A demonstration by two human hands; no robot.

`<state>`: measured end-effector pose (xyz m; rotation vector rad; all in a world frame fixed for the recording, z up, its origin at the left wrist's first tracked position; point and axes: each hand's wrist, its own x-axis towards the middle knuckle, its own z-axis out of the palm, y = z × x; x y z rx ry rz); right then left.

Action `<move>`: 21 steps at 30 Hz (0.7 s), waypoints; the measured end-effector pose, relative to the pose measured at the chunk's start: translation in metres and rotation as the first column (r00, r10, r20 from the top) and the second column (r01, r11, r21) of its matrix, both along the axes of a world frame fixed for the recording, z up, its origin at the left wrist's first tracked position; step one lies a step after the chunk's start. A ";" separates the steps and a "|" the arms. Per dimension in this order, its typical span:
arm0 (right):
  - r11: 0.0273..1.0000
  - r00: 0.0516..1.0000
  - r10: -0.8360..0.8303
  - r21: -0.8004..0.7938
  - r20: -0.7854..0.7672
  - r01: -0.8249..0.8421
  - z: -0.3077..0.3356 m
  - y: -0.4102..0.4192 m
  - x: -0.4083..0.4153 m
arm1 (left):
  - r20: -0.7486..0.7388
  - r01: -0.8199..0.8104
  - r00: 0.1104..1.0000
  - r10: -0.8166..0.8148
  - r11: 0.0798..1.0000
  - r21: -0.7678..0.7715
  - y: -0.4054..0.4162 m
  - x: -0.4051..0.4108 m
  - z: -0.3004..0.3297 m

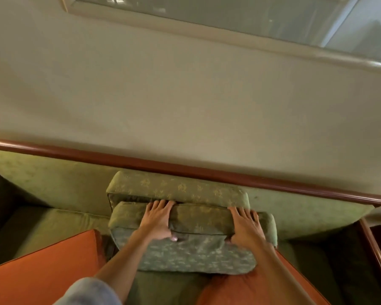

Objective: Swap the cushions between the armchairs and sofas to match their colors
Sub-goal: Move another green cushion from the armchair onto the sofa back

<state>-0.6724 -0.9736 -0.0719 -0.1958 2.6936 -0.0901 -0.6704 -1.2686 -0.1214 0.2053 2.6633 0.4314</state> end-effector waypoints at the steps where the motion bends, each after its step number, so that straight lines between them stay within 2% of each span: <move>1: 1.000 1.000 -0.003 0.005 0.023 0.003 -0.005 0.000 -0.012 | 0.007 0.004 1.000 -0.004 1.000 0.007 -0.003 -0.011 -0.004; 7: 0.996 0.989 0.024 0.085 0.148 -0.037 -0.025 -0.005 -0.053 | 0.035 -0.011 0.999 0.011 1.000 -0.001 -0.004 -0.030 -0.027; 17: 0.999 0.997 -0.045 0.025 0.060 0.044 -0.015 -0.009 -0.029 | 0.090 -0.034 0.995 0.034 0.999 -0.005 -0.002 -0.027 -0.009; 20: 0.999 0.998 -0.039 -0.009 -0.046 0.038 -0.003 -0.009 0.004 | 0.084 -0.123 0.988 0.127 0.991 -0.060 0.010 -0.006 0.010; 21: 0.995 0.995 -0.071 -0.072 -0.075 0.066 0.001 -0.009 0.018 | 0.069 -0.193 0.978 0.197 0.979 -0.065 0.018 0.005 0.016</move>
